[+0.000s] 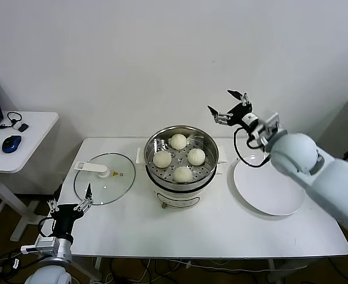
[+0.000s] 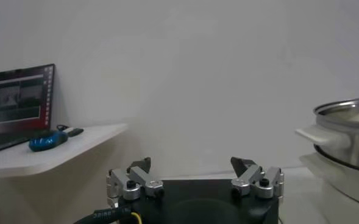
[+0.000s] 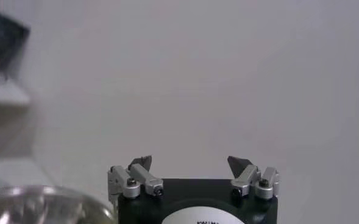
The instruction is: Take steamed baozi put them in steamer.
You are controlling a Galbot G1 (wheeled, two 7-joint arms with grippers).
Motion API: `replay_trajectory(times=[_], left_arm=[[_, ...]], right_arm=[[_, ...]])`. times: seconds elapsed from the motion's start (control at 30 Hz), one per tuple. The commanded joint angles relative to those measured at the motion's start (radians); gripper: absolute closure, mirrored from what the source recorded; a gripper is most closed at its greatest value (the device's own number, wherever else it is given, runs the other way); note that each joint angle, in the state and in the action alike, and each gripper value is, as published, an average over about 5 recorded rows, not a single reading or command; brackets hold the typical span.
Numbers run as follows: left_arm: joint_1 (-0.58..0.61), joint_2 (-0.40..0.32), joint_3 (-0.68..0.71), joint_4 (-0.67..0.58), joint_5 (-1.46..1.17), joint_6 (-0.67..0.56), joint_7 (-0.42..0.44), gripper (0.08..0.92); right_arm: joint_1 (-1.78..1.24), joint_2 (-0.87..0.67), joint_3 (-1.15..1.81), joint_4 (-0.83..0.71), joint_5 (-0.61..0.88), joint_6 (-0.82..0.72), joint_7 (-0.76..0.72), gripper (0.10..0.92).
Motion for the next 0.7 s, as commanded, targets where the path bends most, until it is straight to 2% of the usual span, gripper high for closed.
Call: replay_trajectory(times=[0.03, 0.33, 0.7], left_arm=[[0.007, -0.004, 0.000, 0.005, 0.006, -0.005, 0.000, 0.177], [0.010, -0.022, 0.006, 0.009, 0.016, -0.013, -0.003, 0.177], [0.019, -0.036, 0.011, -0.004, 0.023, -0.016, -0.007, 0.177]], right_arm=[[-0.896, 0.350, 0.773, 0.134, -0.227, 0.283, -0.013, 0.203], [-1.099, 0.693, 0.795, 0.102, -0.424, 0.422, -0.117, 0.203], [-1.244, 0.802, 0.694, 0.084, -0.550, 0.557, -0.110, 0.203]])
